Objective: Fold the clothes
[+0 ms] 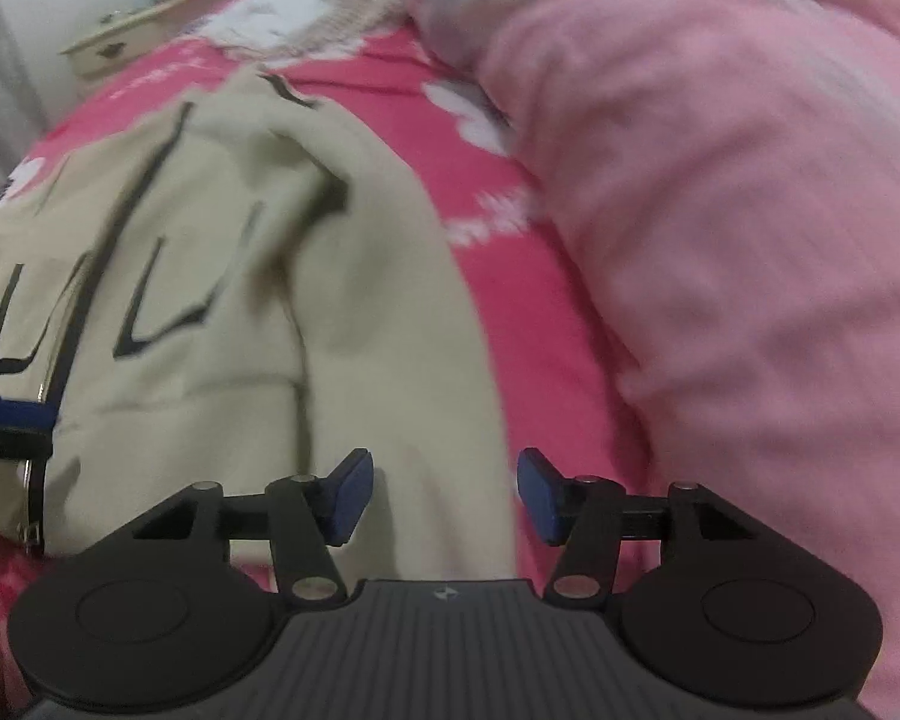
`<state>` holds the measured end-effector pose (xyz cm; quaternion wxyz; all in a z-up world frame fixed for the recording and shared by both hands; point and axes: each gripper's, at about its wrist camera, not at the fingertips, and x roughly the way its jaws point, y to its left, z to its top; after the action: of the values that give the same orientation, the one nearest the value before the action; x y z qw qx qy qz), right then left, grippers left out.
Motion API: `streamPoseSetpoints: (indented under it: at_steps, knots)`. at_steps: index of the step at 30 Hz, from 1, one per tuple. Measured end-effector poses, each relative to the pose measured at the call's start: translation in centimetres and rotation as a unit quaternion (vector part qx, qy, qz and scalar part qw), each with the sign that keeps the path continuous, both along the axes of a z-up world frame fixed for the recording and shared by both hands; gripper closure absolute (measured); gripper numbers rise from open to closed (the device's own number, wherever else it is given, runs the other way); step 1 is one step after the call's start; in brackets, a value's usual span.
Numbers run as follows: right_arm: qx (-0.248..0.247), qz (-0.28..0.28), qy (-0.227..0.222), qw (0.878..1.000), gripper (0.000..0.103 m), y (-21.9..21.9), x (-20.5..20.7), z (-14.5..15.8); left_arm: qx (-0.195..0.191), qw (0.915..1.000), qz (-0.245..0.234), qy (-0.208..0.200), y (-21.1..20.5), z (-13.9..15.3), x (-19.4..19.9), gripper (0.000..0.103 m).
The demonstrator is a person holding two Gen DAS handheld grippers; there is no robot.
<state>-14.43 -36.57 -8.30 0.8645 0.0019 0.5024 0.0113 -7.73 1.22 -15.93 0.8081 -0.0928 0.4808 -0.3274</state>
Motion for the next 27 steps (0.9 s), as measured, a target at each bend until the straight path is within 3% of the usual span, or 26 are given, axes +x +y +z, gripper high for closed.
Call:
streamPoseSetpoints:
  at_steps: [3,5,8,14,17,19,21,22,23,24,25,27]
  knots:
    - [-0.033,0.089,-0.015,0.995,0.046,1.0,-3.5,0.8,0.006,1.0000,0.002,0.002,-0.3,0.1,0.2,0.050]
    - [-0.065,0.173,-0.019,0.983,0.046,2.6,-5.9,0.9,0.009,1.0000,0.001,-0.003,-0.7,0.6,0.2,0.050]
    - [-0.088,0.228,-0.003,0.970,0.044,4.6,-7.6,-0.2,0.007,0.9998,-0.012,-0.015,-1.9,1.1,0.0,0.050]
    - [-0.101,0.225,0.038,0.968,0.030,6.5,-7.7,-3.6,0.019,0.9986,-0.040,-0.030,-4.5,0.9,-0.7,0.050]
    - [-0.095,0.237,0.027,0.966,0.028,6.9,-7.9,-2.7,0.033,0.9976,-0.049,-0.038,-5.0,0.3,-1.0,0.050]
    - [-0.066,0.232,0.011,0.970,0.019,6.7,-7.8,-1.4,0.033,0.9977,-0.047,-0.035,-4.8,-0.1,-1.0,0.050]
    - [-0.049,0.224,0.025,0.973,0.004,6.7,-7.3,-1.9,0.027,0.9982,-0.043,-0.031,-4.6,-0.4,-0.9,0.051]
    - [-0.055,0.222,0.037,0.973,0.003,6.8,-7.0,-2.7,0.024,0.9984,-0.041,-0.029,-4.5,-0.6,-0.9,0.051]
    - [-0.076,0.224,0.050,0.970,0.004,7.1,-6.8,-3.9,0.022,0.9985,-0.040,-0.029,-4.5,-0.7,-0.9,0.051]
    - [-0.108,0.226,0.063,0.966,0.012,7.3,-6.8,-5.3,0.023,0.9984,-0.041,-0.030,-4.4,-0.7,-0.9,0.051]
    - [-0.148,0.226,0.073,0.960,0.023,7.4,-6.8,-6.4,0.025,0.9983,-0.042,-0.032,-4.4,-0.8,-1.0,0.052]
    - [-0.148,0.212,0.077,0.963,0.050,6.8,-6.6,-6.3,0.028,0.9980,-0.044,-0.036,-4.3,-0.9,-1.2,0.052]
